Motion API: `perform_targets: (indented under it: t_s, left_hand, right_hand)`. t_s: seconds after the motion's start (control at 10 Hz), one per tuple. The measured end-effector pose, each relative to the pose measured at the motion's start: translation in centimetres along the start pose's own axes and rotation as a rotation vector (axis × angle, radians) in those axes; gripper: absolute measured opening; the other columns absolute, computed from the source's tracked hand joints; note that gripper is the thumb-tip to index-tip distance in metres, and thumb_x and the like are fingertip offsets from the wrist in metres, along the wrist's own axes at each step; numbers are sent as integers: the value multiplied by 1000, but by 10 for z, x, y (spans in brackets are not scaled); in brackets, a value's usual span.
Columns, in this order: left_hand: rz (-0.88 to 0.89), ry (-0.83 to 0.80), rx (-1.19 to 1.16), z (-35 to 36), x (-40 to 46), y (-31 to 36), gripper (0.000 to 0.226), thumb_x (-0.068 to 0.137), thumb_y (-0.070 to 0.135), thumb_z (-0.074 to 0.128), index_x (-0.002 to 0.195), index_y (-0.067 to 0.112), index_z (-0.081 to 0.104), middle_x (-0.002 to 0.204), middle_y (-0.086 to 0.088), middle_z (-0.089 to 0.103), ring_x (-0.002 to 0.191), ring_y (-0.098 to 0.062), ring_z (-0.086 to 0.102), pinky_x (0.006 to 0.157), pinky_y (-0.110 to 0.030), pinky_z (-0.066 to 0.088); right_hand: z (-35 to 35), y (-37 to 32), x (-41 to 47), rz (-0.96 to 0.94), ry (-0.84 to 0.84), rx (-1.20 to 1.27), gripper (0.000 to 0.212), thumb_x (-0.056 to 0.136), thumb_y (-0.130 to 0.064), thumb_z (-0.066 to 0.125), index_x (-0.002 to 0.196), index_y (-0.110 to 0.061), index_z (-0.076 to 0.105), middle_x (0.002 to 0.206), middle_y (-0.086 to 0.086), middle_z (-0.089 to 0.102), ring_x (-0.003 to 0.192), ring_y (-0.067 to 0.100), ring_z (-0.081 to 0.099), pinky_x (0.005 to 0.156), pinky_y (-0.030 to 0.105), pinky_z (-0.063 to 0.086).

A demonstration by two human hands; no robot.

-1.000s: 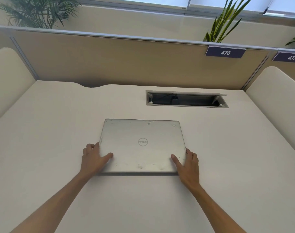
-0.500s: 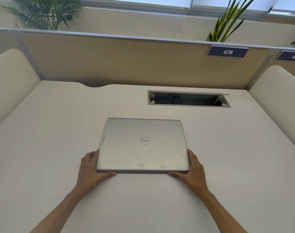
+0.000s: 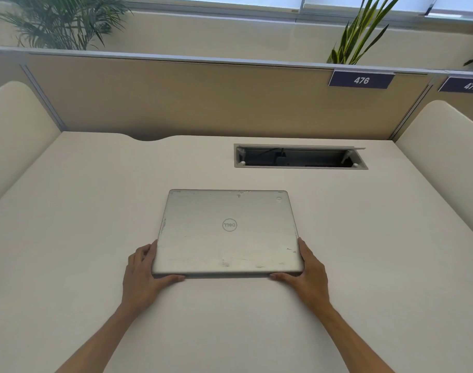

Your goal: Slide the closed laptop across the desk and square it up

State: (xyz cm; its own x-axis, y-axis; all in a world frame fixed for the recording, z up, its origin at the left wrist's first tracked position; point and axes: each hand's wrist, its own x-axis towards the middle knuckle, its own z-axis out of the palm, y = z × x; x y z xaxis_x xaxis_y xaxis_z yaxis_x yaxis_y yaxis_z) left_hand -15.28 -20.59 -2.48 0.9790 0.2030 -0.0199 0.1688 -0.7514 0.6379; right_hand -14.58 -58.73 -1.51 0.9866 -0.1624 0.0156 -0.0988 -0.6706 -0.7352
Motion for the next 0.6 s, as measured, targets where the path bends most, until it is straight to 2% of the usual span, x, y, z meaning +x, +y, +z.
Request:
perform_targets:
  t_s: [0.2,0.4,0.5,0.6]
  left_hand:
    - [-14,-12,-2,-4,0,6,115,45,78,68,145,31,37,121,14,39,120,-16,35,93,-30,34]
    - [-66,-50,-35,-8,2,11,134,38,77,70,151,20,26,135,4,39,128,-20,32,106,-36,30]
    - [-54,-71,-12,-11,-3,15,136,39,78,68,152,18,22,142,1,37,131,-22,31,109,-39,27]
    - [-54,-78,-46,-13,1,21,142,34,76,68,153,18,17,146,-4,34,135,-27,27,111,-43,25]
  right_hand:
    - [-1,-1,-1,-13,-2,-53,127,46,-81,76,150,-21,35,148,-8,49,134,13,47,111,33,40]
    - [-4,-1,0,-31,-32,-95,128,50,-76,79,153,-16,30,155,-2,40,142,15,39,117,38,33]
    - [-7,-5,-3,-10,-55,-95,135,47,-77,79,155,-18,24,158,-3,34,144,14,34,118,40,29]
    - [-10,-7,5,-30,-122,-119,151,37,-81,79,157,-19,11,159,-6,28,144,13,31,118,39,27]
